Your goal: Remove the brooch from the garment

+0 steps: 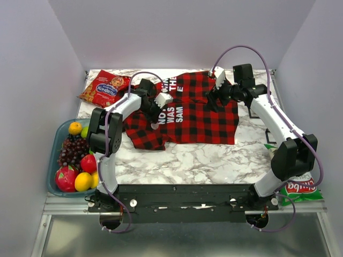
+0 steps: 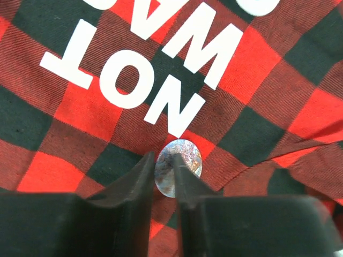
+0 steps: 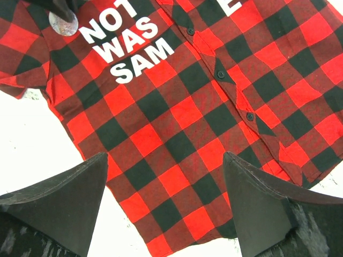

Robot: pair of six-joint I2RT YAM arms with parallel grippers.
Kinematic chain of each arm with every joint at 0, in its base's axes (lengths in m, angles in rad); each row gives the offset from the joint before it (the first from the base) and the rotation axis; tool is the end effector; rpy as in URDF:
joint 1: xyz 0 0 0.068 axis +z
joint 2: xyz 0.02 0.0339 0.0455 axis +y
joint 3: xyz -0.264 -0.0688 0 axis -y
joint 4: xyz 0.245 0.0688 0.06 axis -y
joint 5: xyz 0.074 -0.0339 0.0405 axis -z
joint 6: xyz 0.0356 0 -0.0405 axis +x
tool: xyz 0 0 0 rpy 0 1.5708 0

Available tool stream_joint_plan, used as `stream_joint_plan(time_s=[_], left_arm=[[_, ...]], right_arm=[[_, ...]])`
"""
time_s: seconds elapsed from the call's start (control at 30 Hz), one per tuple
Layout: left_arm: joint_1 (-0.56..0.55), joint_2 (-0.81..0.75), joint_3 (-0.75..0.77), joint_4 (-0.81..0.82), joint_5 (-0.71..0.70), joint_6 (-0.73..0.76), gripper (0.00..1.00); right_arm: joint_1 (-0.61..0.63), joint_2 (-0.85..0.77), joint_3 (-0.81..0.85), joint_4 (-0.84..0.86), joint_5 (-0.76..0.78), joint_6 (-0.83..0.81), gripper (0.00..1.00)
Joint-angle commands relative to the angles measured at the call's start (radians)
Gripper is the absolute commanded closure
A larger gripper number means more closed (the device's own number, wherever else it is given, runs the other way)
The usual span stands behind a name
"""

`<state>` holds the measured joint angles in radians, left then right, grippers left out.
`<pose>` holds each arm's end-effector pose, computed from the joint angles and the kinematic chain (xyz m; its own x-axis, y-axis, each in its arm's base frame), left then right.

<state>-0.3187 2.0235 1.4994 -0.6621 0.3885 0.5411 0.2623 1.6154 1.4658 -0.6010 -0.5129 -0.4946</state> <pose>0.3925 -0.1437 0.1811 -0.5356 0.6787 -0.5024 0.8176 0.5656 -0.1077 0.3429 0.1102 0.3284 -0.3080 -0.5110 -0.8025 -0.8166 0.5748 -0.0525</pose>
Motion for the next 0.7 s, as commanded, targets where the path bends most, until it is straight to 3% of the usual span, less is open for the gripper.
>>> stream_joint_plan(time_s=[0.0,0.1,0.47,0.67], left_arm=[[0.033,0.007,0.024,-0.102,0.111,-0.064,0.87],[0.056,0.001,0.035,-0.132,0.200,-0.098,1.00],[0.090,-0.055,-0.005,-0.119,0.292,-0.242,1.00],[0.107,-0.105,0.013,-0.100,0.429,-0.464,1.00]], right_arm=[[0.000,-0.019,-0.005,0.003,0.010,0.002,0.06],[0.002,-0.012,-0.004,0.001,0.007,0.005,0.06],[0.023,0.011,0.011,-0.003,0.001,0.004,0.06],[0.037,0.018,0.010,-0.009,-0.012,0.010,0.06]])
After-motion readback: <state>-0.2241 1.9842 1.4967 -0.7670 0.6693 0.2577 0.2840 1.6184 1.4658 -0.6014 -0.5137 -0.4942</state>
